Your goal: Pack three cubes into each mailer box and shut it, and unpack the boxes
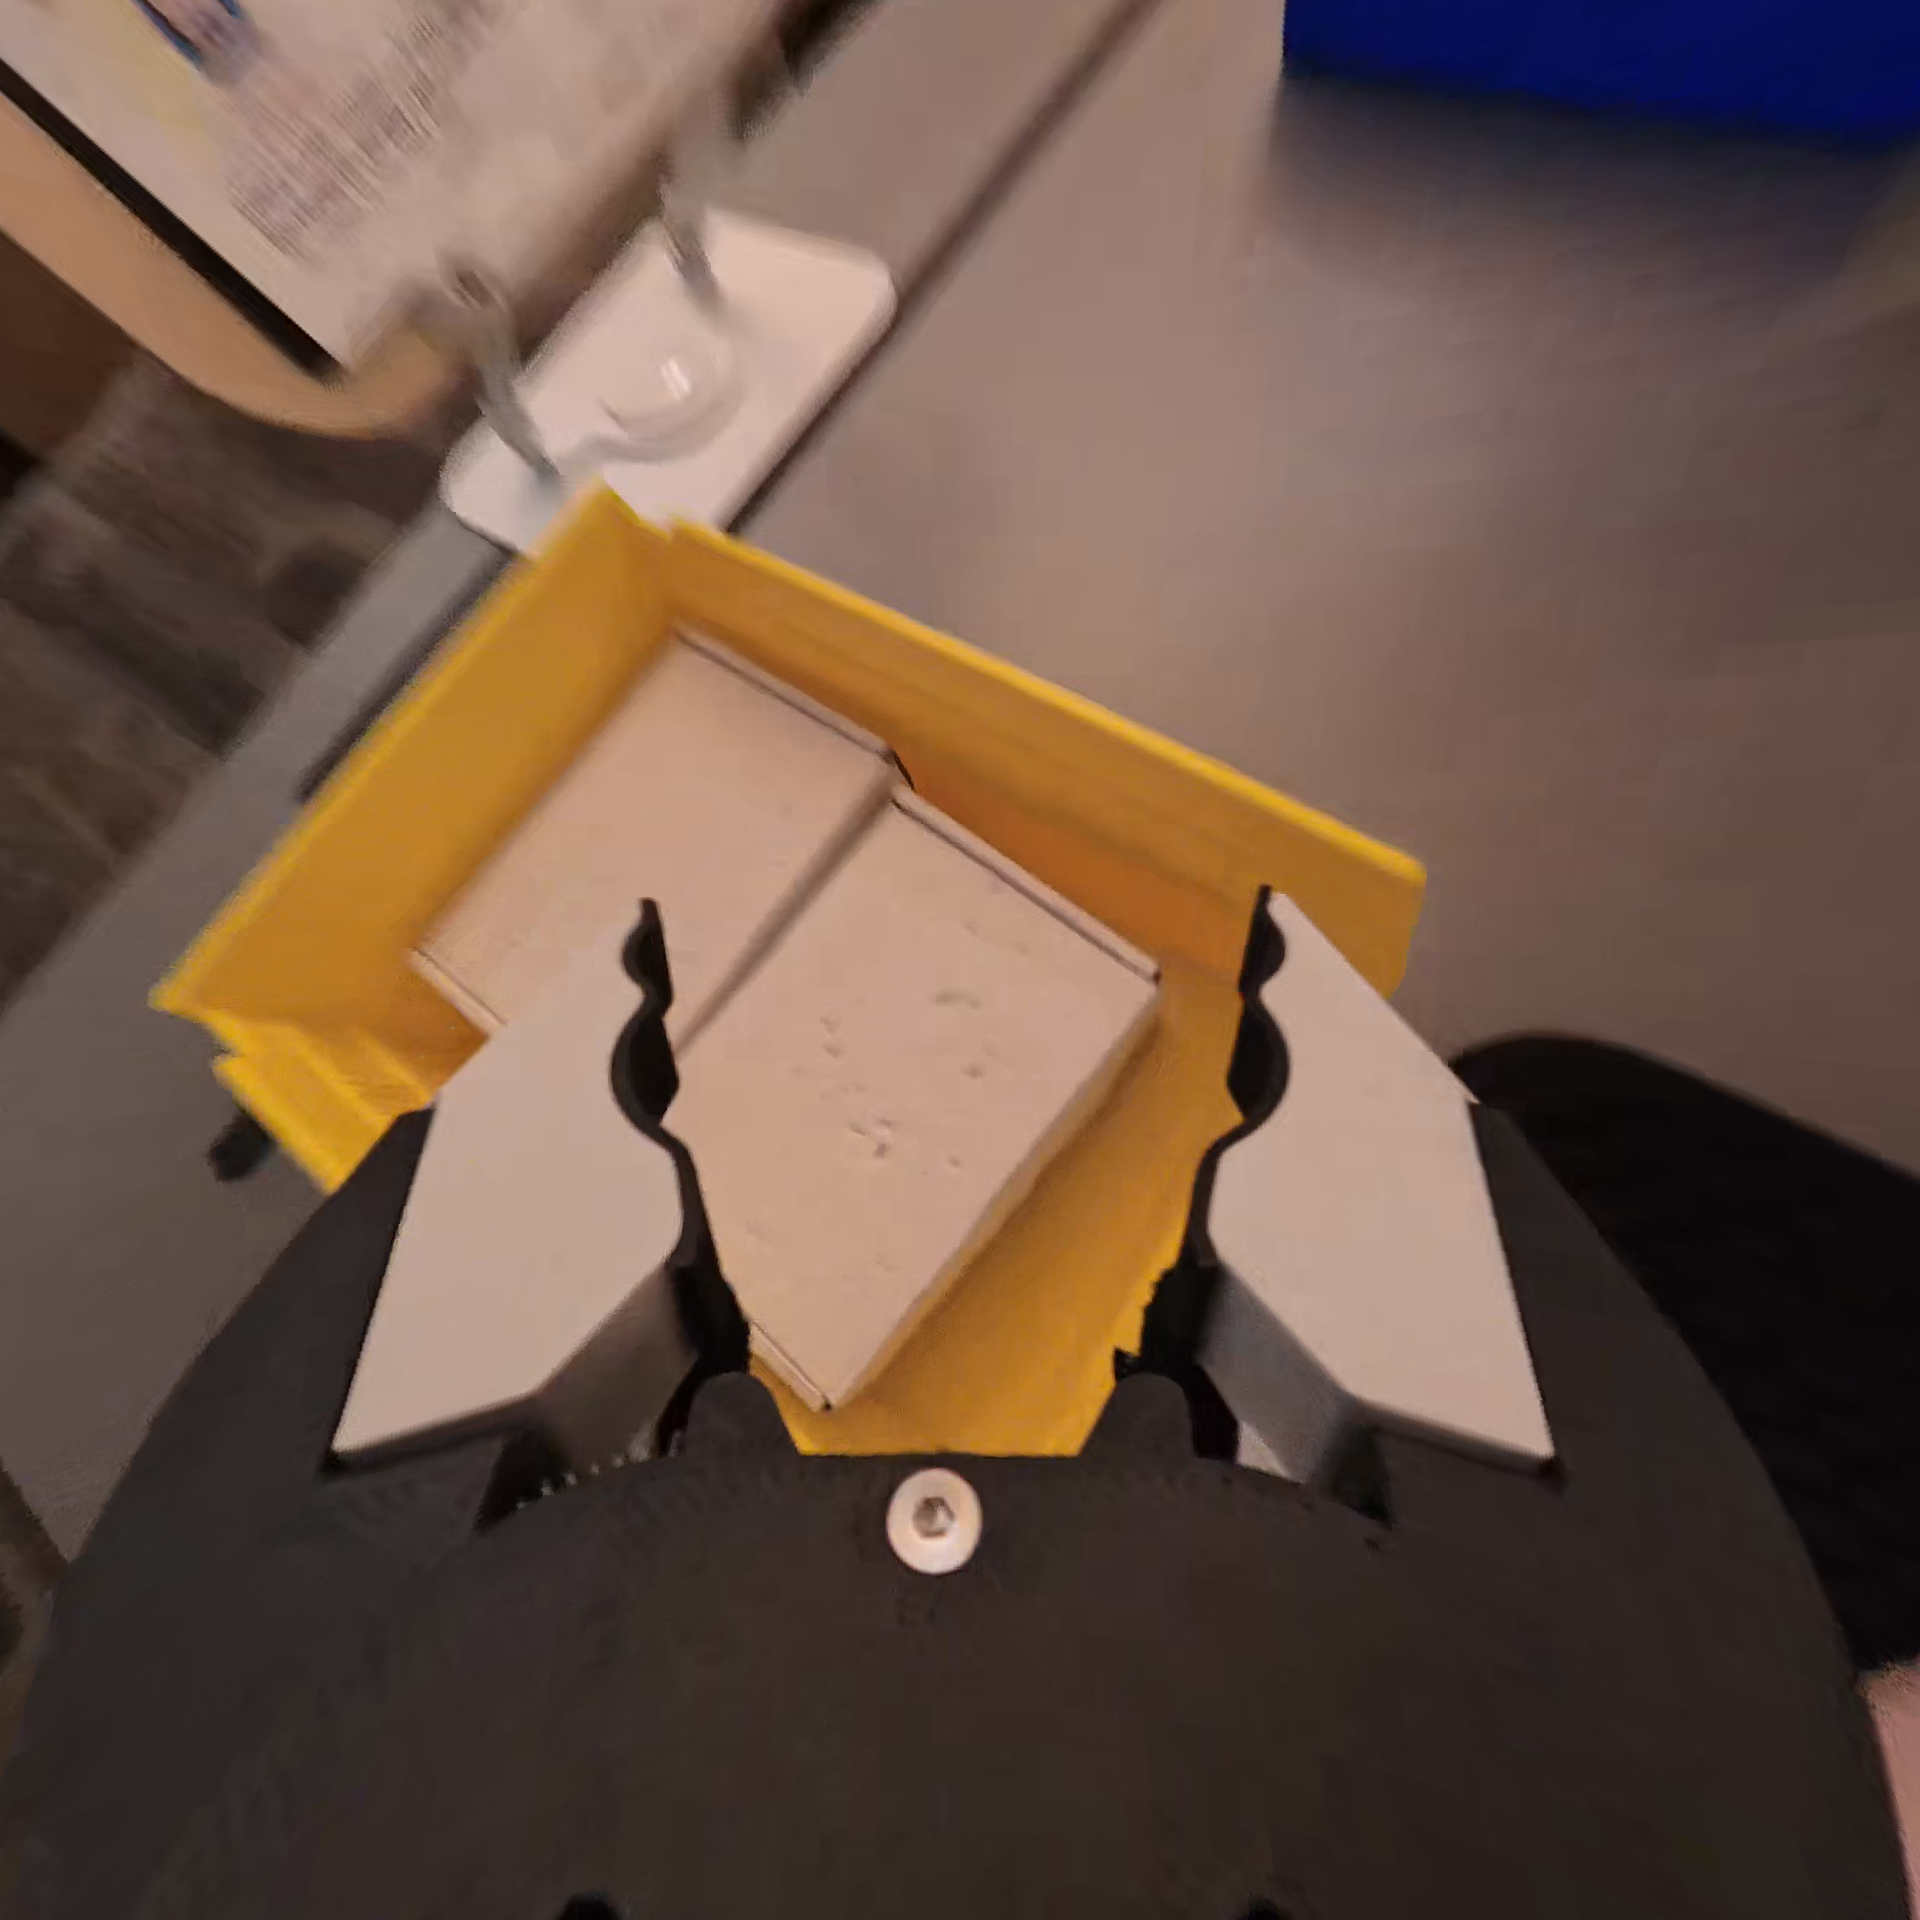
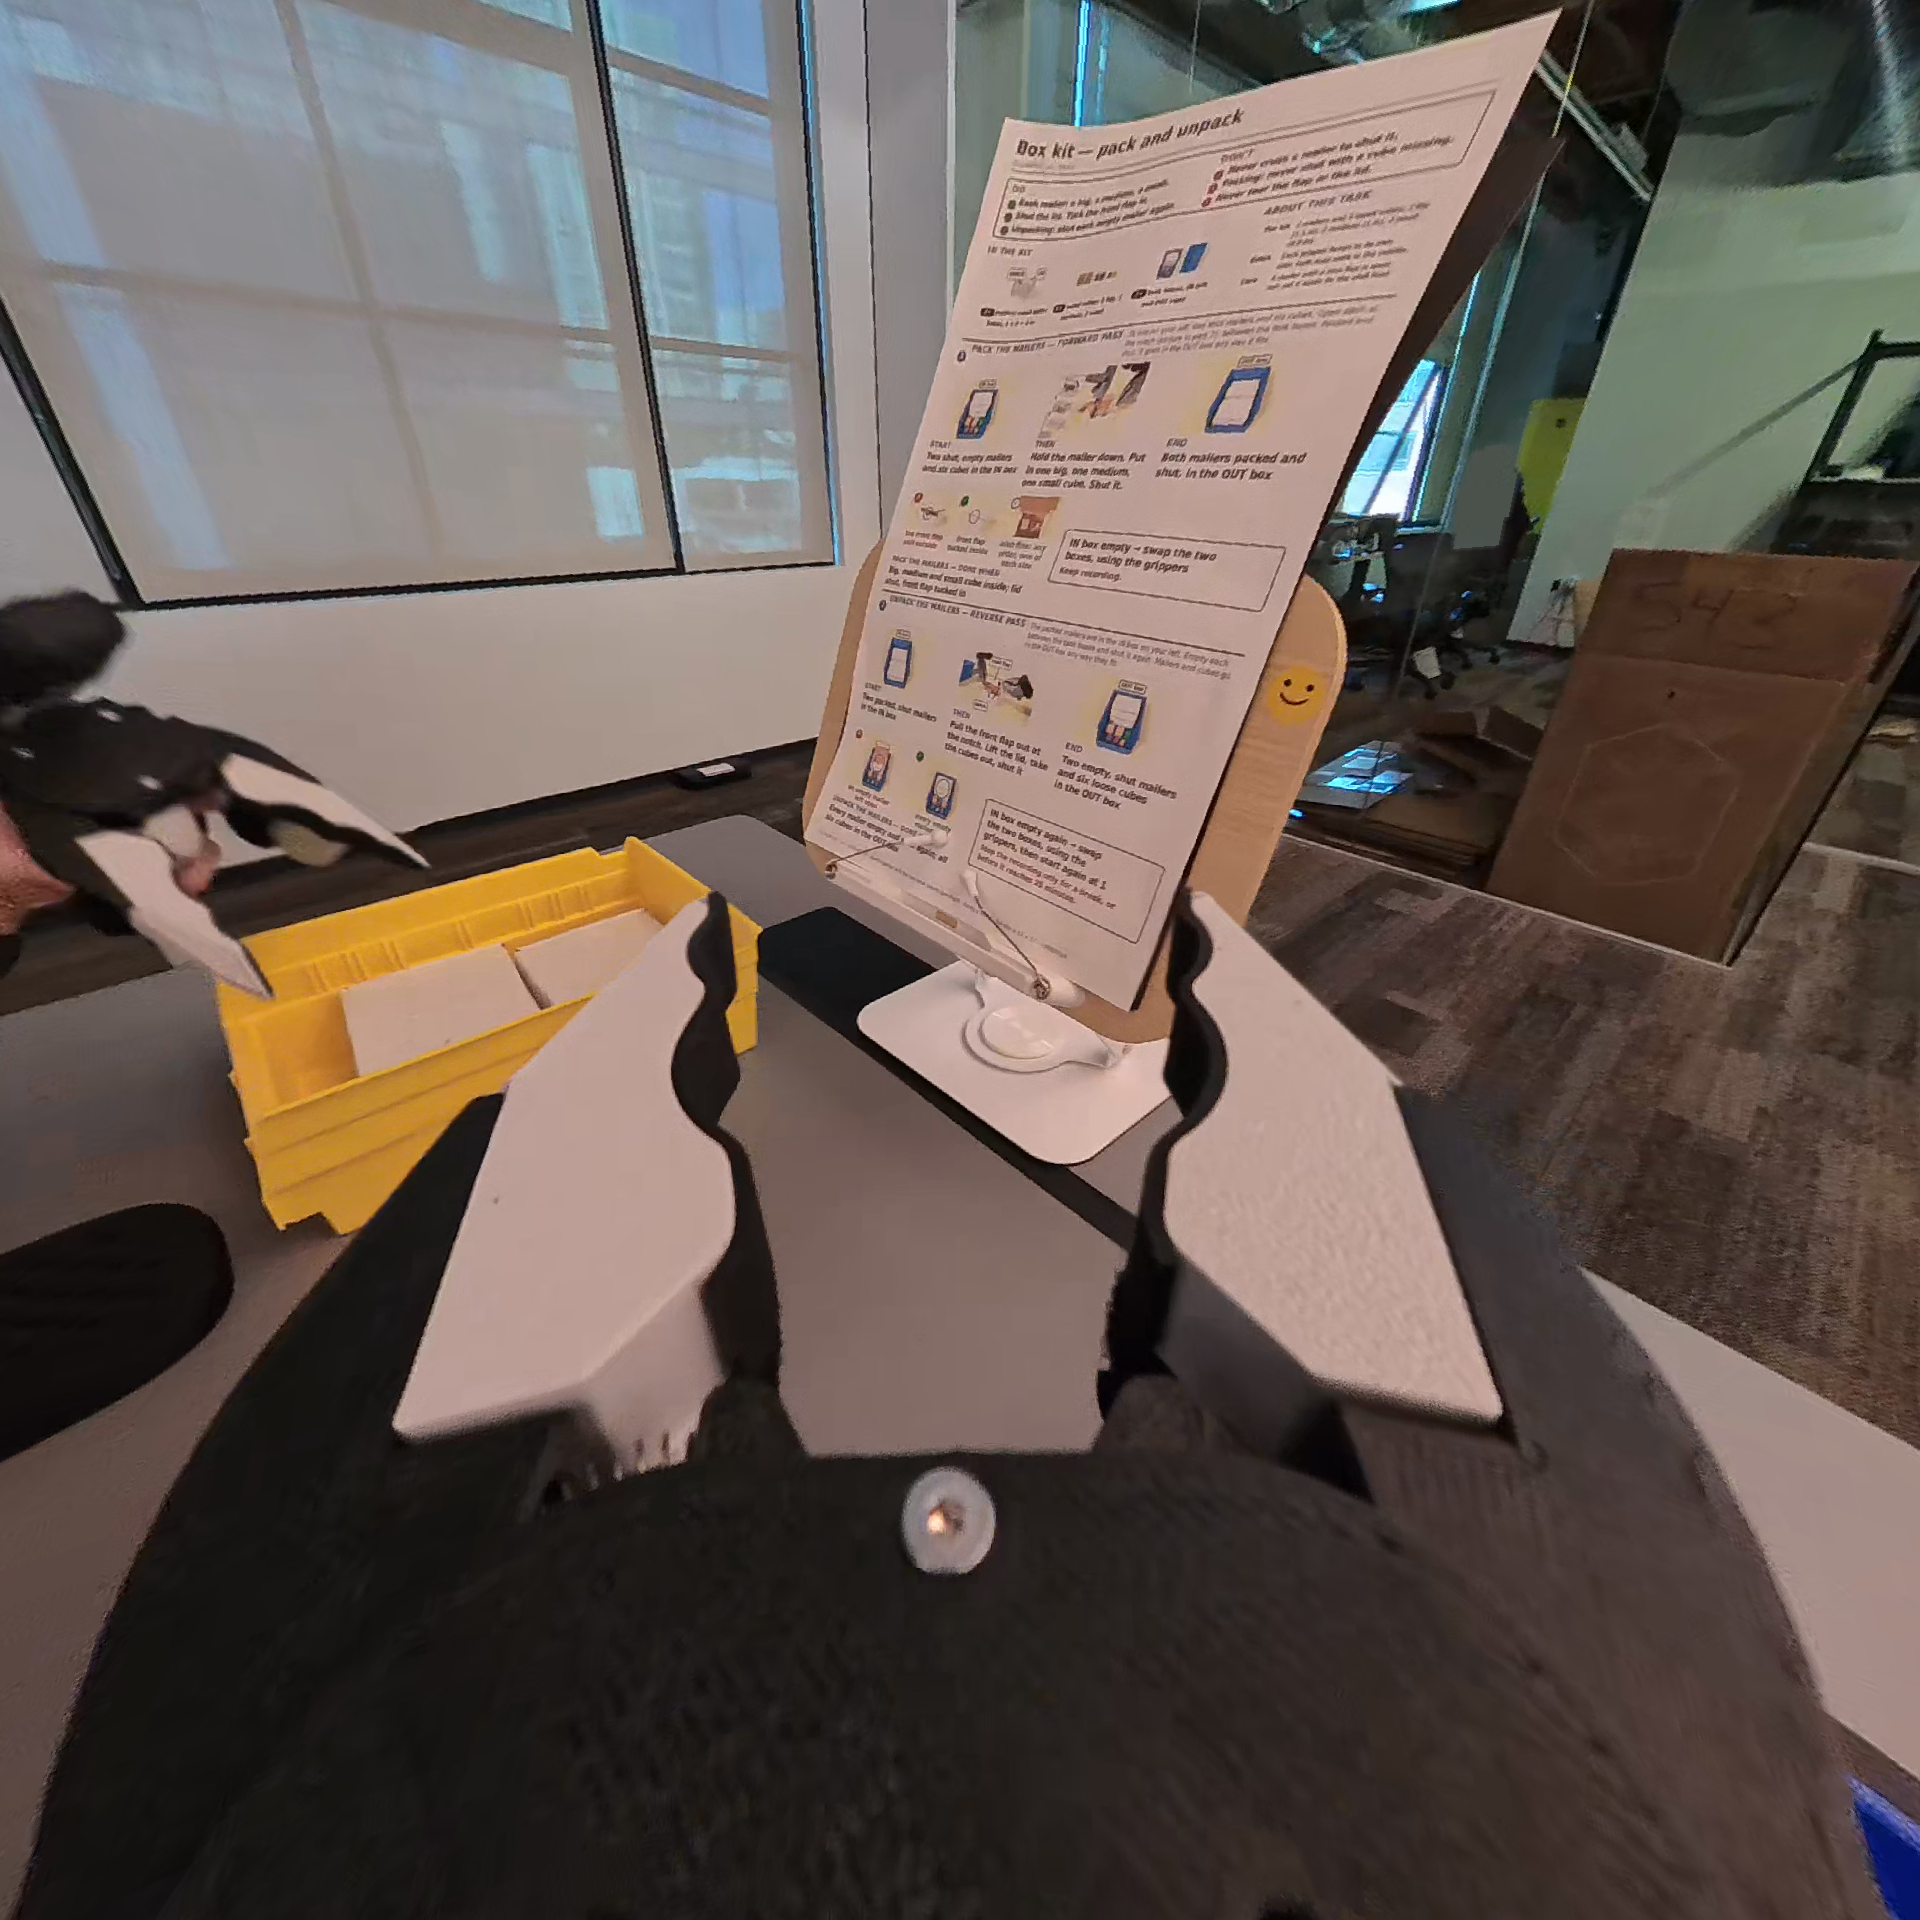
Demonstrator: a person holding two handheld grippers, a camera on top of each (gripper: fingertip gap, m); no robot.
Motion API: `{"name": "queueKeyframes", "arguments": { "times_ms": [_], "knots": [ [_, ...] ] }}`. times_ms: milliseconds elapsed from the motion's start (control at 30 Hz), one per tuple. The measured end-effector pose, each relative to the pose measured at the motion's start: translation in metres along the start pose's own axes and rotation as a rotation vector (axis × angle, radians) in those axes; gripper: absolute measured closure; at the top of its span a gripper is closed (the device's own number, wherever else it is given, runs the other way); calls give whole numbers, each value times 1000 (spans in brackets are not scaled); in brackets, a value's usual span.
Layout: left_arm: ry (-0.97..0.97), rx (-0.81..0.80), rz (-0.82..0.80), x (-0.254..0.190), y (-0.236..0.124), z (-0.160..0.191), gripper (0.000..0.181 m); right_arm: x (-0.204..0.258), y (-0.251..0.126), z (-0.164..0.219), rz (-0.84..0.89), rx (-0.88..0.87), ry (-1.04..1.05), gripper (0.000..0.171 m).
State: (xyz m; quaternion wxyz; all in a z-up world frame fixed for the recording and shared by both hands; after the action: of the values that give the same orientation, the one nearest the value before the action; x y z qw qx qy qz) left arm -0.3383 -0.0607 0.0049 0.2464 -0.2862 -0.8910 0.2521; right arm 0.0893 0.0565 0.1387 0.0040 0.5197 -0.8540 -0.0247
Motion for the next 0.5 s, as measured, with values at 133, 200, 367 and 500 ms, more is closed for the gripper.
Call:
{"name": "queueKeyframes", "arguments": {
  "times_ms": [133, 200, 367, 500],
  "knots": [
    [33, 276, 70, -12, 34, 37, 58, 4, 6, 5, -21, 28, 9, 88],
    [44, 342, 50, -10, 44, 48, 55, 6, 9, 9, -26, 50, 0, 88],
    [68, 353, 54, -9, 59, 56, 56, 7, 13, 15, -33, 86, -12, 88],
    [46, 418, 47, -5, 66, 72, 55, 6, 14, 18, -45, 90, 5, 88]
  ]
}}
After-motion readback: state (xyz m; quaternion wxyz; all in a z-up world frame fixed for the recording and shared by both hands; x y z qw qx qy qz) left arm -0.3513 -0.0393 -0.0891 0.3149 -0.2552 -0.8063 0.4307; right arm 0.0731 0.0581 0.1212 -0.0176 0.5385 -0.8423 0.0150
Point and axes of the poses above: each gripper's, where its closed fingertips meet, y out along the fingers, z out of its underside, x = y × z across the jaws, the point moved 3 cm from there along -y, back along the fingers, and after that the axes turned 8 degrees about -z, right-handed, at the moved point
